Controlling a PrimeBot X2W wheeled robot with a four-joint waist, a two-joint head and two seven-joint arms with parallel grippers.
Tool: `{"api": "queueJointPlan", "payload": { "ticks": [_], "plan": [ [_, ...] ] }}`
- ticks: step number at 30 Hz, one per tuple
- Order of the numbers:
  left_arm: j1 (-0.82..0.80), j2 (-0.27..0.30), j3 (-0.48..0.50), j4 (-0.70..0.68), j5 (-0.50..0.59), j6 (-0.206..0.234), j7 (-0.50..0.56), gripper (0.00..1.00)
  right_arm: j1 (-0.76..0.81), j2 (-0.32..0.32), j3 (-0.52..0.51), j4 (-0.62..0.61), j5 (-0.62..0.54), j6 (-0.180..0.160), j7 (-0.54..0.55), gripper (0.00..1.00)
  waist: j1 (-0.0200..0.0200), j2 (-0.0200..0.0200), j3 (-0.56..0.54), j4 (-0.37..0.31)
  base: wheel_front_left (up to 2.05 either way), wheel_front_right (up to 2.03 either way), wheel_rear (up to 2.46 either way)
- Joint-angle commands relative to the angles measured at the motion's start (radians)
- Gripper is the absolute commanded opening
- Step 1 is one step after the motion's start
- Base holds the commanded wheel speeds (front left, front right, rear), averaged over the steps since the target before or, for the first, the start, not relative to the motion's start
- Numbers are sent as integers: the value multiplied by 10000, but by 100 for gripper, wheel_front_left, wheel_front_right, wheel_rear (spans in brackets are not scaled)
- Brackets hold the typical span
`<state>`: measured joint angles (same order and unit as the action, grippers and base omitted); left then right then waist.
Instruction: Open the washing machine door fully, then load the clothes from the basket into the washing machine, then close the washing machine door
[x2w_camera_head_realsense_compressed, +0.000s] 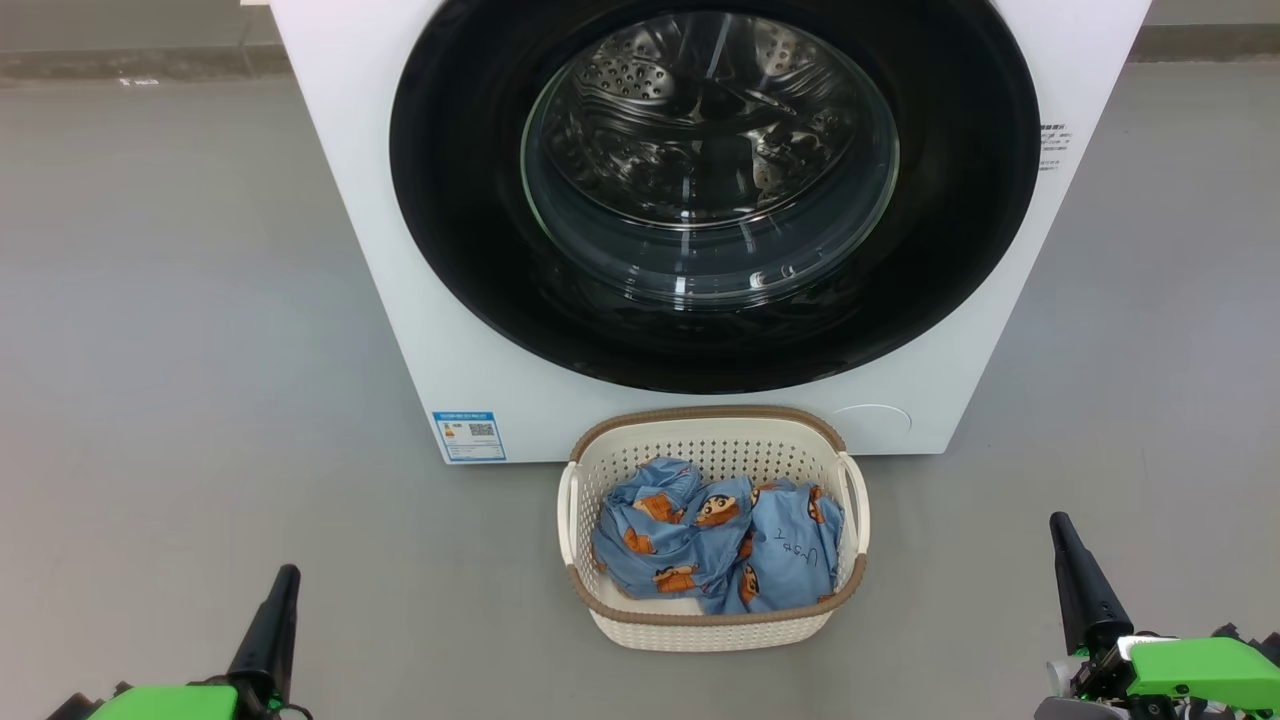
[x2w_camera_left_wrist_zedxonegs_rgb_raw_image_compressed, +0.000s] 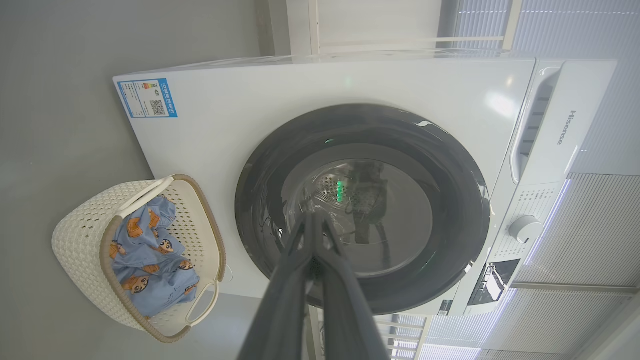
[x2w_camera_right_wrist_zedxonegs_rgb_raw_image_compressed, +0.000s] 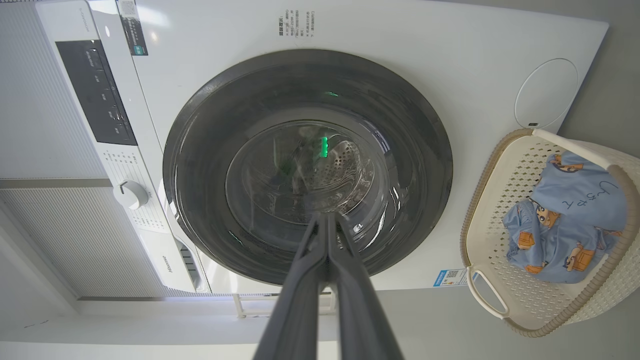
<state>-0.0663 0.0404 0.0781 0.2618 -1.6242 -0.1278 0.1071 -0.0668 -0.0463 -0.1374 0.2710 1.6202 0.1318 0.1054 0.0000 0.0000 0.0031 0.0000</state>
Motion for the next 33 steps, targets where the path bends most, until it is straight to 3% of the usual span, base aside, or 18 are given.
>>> {"api": "queueJointPlan", "payload": {
  "ticks": [1, 22, 23, 33],
  "plan": [
    [-417, 107, 356, -168, 156, -29, 60, 0, -411, -47, 236, -263, -116, -11, 78, 0, 0, 0, 0, 0, 0, 0, 0],
    [-417, 105, 359, -168, 159, -29, 63, 0, -412, -45, 233, -263, -119, -11, 81, 0, 0, 0, 0, 0, 0, 0, 0],
    [14, -4, -7, 29, -1, 2, -6, 100, 9, 8, -1, 36, 5, 0, -3, 100, 0, 0, 0, 0, 0, 0, 0],
    [311, -159, -127, 313, 182, 2, -190, 100, 281, 115, 69, 440, -99, -1, -164, 100, 22, 0, -4, 18, 0, 0, 0]
  ]
}}
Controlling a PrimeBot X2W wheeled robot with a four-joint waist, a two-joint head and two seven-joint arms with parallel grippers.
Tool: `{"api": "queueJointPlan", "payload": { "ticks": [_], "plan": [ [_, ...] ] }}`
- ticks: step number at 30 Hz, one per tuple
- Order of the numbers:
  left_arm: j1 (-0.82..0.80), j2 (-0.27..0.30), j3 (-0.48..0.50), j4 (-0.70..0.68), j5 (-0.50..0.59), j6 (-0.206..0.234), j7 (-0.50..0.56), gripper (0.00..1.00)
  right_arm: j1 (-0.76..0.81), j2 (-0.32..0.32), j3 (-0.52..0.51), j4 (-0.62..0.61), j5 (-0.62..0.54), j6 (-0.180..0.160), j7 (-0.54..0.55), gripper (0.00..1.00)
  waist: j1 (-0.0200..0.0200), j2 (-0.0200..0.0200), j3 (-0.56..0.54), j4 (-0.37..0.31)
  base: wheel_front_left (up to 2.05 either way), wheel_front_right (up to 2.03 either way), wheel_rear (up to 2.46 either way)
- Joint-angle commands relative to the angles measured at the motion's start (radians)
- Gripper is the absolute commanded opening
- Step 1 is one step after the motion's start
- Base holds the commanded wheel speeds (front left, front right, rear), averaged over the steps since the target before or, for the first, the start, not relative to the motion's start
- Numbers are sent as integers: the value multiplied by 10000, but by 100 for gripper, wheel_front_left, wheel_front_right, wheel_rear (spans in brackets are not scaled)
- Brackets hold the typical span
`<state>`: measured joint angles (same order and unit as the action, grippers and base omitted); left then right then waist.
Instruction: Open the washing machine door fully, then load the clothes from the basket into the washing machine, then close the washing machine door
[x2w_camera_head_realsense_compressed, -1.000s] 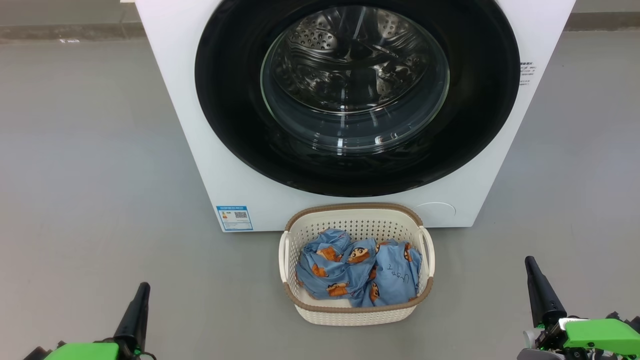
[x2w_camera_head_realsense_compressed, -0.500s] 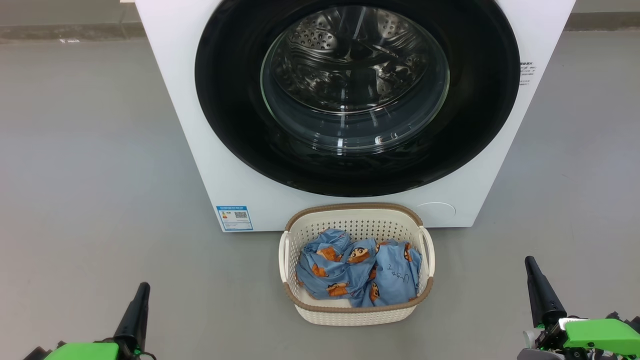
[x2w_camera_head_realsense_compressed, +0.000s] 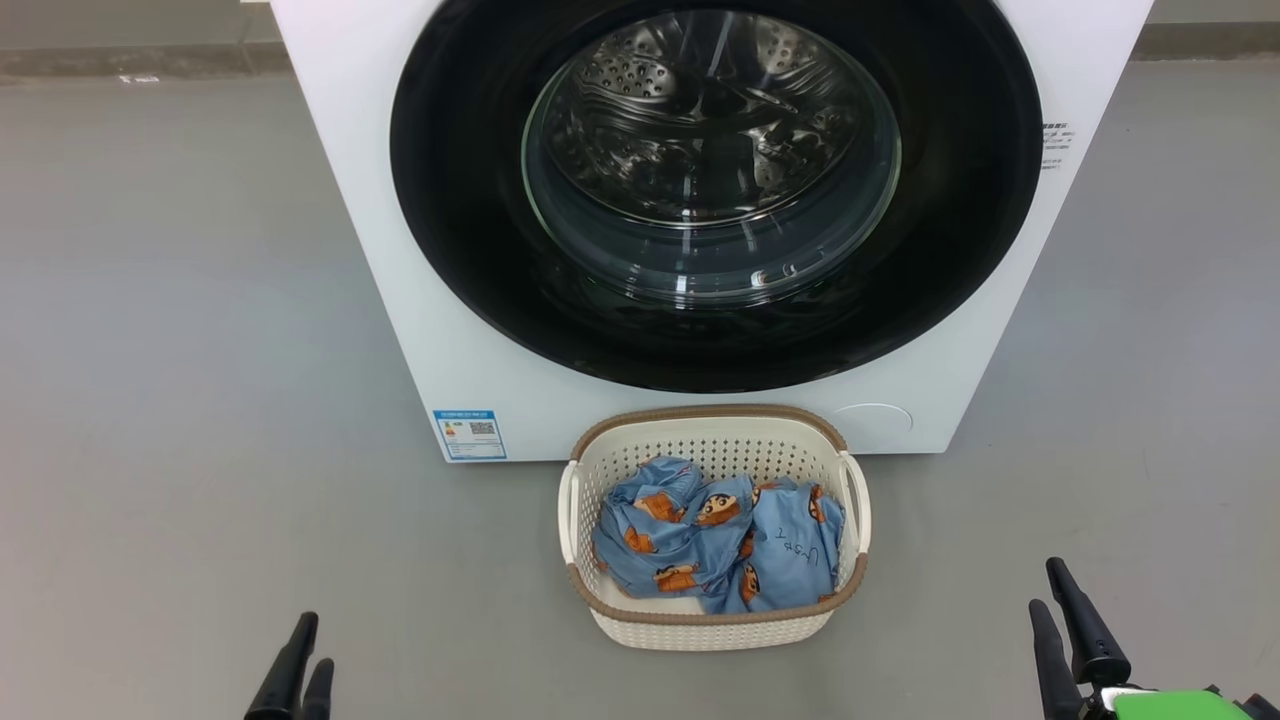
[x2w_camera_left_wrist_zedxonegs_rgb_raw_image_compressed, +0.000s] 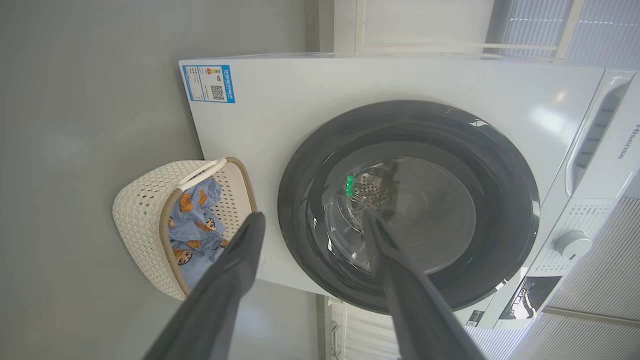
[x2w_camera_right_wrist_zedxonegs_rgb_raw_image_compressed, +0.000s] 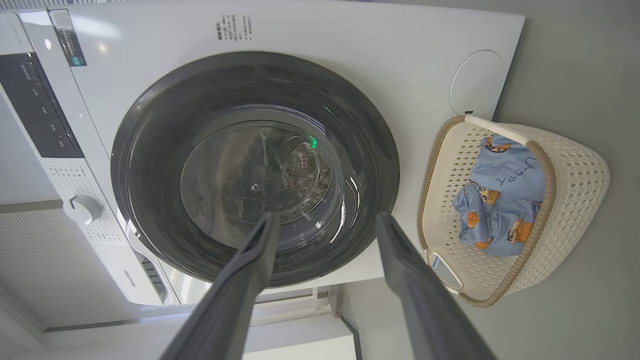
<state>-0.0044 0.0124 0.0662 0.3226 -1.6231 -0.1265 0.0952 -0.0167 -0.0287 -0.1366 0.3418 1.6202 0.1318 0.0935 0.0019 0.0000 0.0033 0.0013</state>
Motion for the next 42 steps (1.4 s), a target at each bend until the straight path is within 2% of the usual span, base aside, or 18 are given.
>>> {"api": "queueJointPlan", "payload": {
  "ticks": [1, 5, 13, 24, 42],
  "plan": [
    [-305, 123, -20, -316, 218, -11, -100, 100, -213, -72, 80, -275, -133, -1, -78, 100, 4, 0, -14, 10, 0, 0, 0],
    [-287, 132, -64, -419, 489, -13, -218, 100, -201, -131, 169, -289, -358, -1, -214, 100, -17, 0, 1, 22, 0, 0, 0],
    [-272, 149, -86, -644, 1226, -15, -453, 100, -233, -241, 293, -331, -1157, -2, -456, 100, -18, 0, 6, 51, 0, 0, 0],
    [-254, 173, -136, -816, 2789, -18, -777, 100, -184, -403, 475, -570, -3193, -3, -778, 100, -18, 0, 13, 98, 0, 0, 0],
    [-191, 210, -494, -1267, 5402, 191, -1277, 100, -190, -476, 521, -734, -5663, -4, -1275, 100, -18, 0, 62, 174, 0, 0, 0]
  ]
}}
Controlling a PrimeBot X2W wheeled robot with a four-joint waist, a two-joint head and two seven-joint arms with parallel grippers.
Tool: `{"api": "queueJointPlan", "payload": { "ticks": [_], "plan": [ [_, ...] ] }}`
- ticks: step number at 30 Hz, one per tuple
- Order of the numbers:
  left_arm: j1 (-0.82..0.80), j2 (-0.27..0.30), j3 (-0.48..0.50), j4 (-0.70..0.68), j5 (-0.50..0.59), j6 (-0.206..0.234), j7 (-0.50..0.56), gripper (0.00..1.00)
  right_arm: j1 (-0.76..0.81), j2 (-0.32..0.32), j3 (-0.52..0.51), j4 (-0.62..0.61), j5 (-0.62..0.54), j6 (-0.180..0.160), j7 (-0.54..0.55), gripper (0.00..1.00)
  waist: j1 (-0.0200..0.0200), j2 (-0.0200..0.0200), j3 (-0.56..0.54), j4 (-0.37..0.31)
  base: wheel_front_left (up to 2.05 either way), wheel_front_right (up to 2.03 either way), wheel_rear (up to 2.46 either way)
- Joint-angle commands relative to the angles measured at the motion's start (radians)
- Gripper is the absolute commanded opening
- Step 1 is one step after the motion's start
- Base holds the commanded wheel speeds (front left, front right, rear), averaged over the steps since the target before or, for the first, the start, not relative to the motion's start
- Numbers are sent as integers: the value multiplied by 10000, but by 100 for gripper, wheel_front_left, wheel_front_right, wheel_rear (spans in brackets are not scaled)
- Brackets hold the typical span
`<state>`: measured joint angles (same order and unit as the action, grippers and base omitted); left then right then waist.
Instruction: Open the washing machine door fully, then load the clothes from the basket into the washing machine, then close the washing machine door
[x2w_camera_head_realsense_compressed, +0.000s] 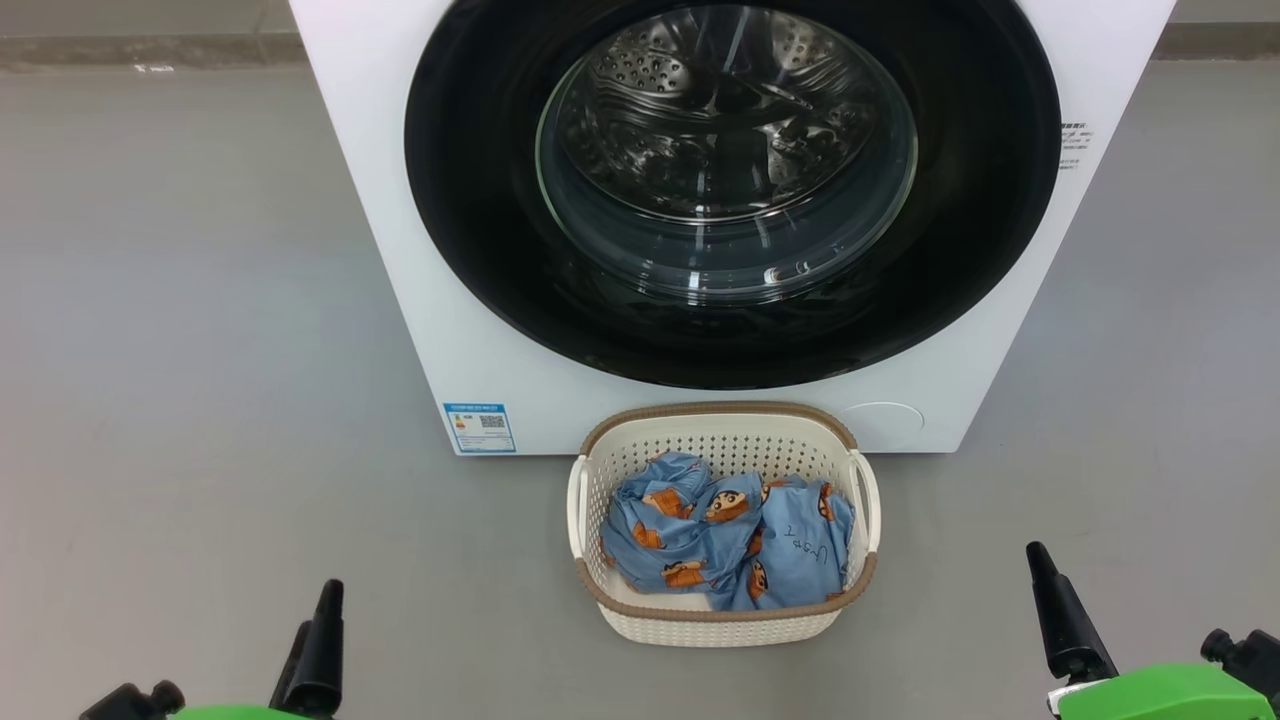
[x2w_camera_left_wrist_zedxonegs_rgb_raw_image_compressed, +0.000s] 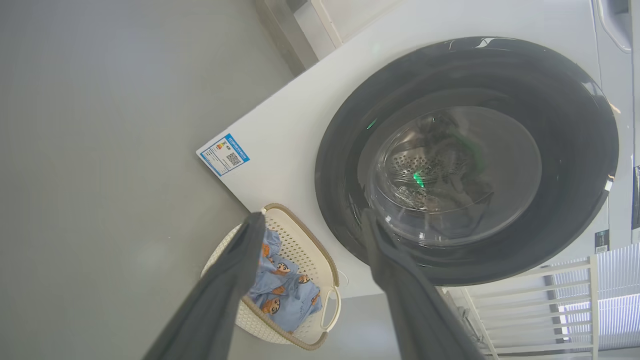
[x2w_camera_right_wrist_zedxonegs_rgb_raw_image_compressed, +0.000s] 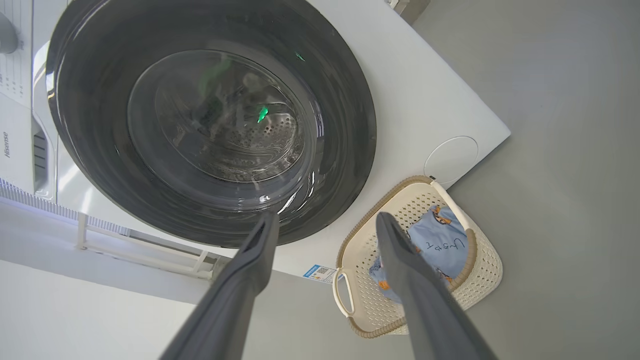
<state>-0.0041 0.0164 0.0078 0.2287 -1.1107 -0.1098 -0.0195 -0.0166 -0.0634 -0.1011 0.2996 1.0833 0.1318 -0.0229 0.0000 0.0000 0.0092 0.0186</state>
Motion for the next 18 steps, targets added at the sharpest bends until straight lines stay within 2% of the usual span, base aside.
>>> {"api": "queueJointPlan", "payload": {
  "ticks": [1, 18],
  "plan": [
    [-188, 172, 68, -337, 422, 42, -161, 100, -193, -138, 178, -322, -429, -4, -141, 100, 0, 0, 7, 4, 0, 0, 0],
    [-166, 211, -236, -690, 2718, 239, -691, 100, -204, -281, 348, -474, -2652, -6, -668, 100, 0, 0, 40, 42, 0, 0, 0]
  ]
}}
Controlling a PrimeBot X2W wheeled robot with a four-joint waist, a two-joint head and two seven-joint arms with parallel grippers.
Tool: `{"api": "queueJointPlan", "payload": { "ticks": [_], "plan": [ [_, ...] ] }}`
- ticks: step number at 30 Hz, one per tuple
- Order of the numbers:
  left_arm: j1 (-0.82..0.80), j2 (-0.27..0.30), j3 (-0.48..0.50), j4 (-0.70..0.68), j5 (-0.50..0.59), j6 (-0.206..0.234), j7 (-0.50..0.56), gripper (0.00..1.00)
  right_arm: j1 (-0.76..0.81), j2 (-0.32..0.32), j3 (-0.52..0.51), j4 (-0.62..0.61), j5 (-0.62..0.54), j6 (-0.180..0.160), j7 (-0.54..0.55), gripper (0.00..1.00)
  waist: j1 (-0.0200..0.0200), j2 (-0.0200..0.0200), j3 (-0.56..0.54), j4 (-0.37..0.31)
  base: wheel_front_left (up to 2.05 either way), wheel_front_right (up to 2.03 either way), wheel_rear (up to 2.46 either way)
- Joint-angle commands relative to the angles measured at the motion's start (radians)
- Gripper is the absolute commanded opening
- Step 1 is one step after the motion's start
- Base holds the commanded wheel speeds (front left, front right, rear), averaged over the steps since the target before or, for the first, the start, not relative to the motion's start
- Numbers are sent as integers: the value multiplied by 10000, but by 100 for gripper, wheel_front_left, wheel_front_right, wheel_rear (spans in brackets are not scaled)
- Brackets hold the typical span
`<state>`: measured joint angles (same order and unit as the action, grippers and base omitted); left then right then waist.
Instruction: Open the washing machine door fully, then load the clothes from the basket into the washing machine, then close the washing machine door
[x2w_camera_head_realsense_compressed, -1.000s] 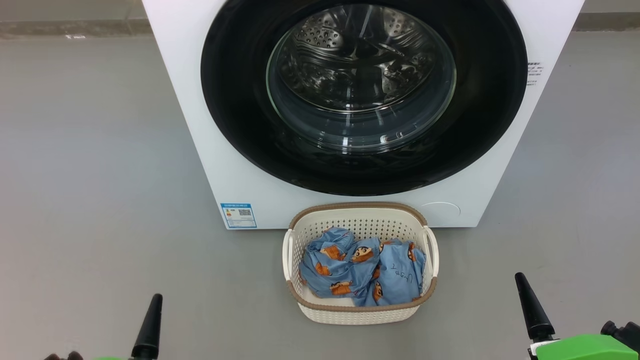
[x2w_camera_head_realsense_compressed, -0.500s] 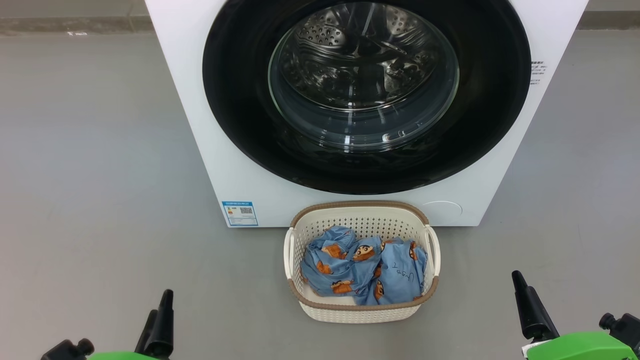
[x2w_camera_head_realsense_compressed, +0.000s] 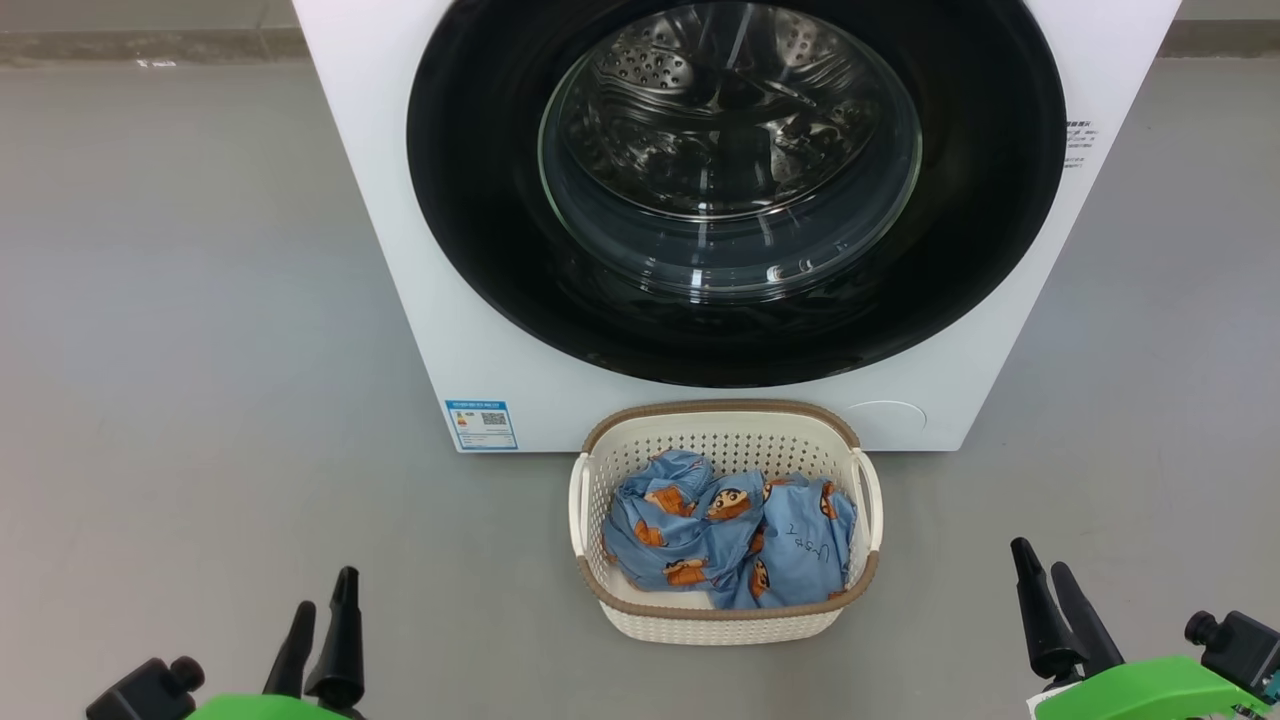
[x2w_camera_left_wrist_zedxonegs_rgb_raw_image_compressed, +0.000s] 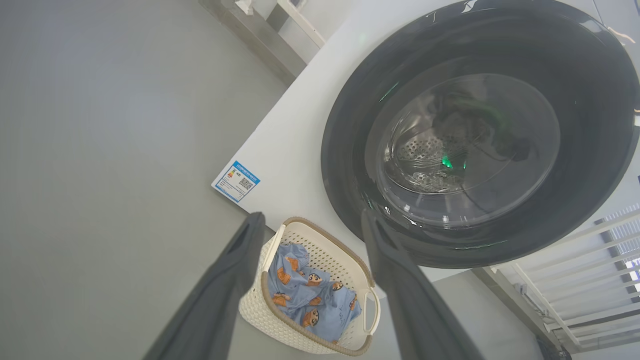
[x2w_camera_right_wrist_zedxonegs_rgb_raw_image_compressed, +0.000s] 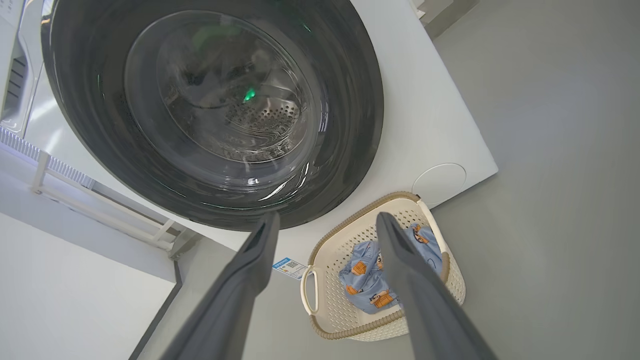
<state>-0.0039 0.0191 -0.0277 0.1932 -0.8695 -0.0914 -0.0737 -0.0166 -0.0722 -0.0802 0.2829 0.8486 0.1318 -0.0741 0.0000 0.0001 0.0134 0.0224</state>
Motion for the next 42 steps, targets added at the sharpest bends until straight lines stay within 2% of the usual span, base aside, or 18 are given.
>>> {"api": "queueJointPlan", "payload": {
  "ticks": [1, 42],
  "plan": [
    [-164, 186, 104, -357, 424, 62, -178, 100, -204, -200, 147, -315, -425, -6, -186, 100, 0, -1, -1, 6, 0, 0, 0],
    [-59, 273, -506, -1126, 5271, 426, -1355, 100, -137, -529, 449, -640, -5137, -10, -1354, 100, 0, -1, 20, 133, 0, 0, 0]
  ]
}}
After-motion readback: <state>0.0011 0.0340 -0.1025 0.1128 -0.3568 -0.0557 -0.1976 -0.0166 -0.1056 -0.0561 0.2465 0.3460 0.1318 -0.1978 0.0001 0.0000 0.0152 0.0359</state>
